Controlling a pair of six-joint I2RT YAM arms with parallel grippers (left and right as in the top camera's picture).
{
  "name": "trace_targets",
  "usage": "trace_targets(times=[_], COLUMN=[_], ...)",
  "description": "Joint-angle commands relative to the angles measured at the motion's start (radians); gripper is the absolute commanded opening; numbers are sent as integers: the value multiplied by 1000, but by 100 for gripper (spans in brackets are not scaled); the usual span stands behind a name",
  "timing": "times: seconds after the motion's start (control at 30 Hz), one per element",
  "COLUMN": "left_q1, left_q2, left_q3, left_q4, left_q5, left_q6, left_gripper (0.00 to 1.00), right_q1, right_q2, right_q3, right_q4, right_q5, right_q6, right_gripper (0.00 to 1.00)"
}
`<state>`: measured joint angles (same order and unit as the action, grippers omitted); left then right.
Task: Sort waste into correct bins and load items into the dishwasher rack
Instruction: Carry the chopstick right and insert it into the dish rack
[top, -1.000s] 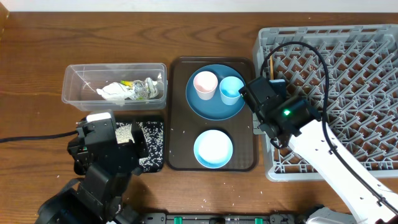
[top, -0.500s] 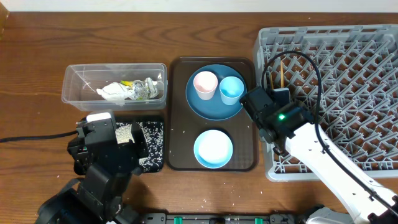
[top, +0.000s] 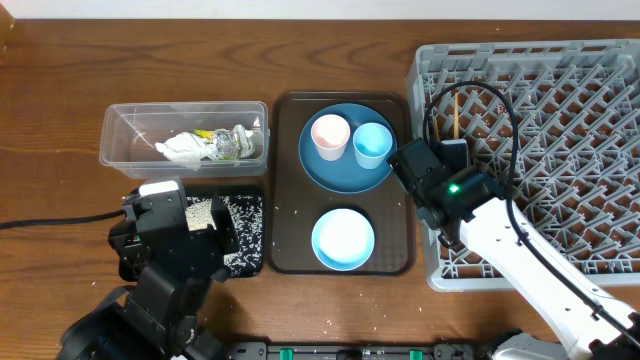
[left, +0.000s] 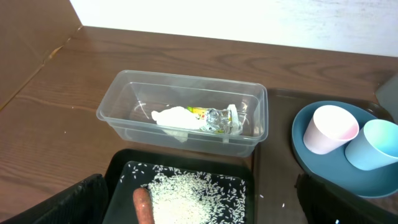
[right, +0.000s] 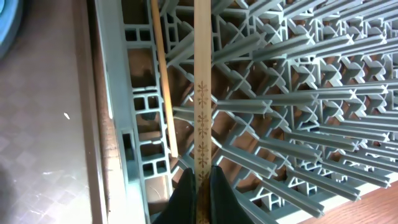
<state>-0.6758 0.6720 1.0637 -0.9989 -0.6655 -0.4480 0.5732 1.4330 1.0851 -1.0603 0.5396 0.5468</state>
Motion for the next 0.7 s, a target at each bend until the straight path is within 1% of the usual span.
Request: trace_targets(times=[0.0, 0.1, 0.33, 0.5, 0.67], left_q1=[3, 3, 3, 3, 3], left_q2=[-1, -1, -1, -1, -1], left_q3=[16, 16, 16, 16, 16], left_q4=[-3, -3, -3, -3, -3], left_q5=[-23, -23, -23, -23, -23], left_q6=[-5, -5, -5, -5, -5], left_gripper=[99, 99, 99, 99, 99], right_q1=[-5, -5, -5, -5, -5], right_q2=[-6, -6, -6, -6, -6], right_q3=[-6, -6, -6, -6, -6], right_q4=[2, 6, 6, 29, 31], right_q5=[29, 29, 23, -41, -43], right_q6=[-15, -49, -64, -148, -152], right_gripper=[1, 1, 1, 1, 2])
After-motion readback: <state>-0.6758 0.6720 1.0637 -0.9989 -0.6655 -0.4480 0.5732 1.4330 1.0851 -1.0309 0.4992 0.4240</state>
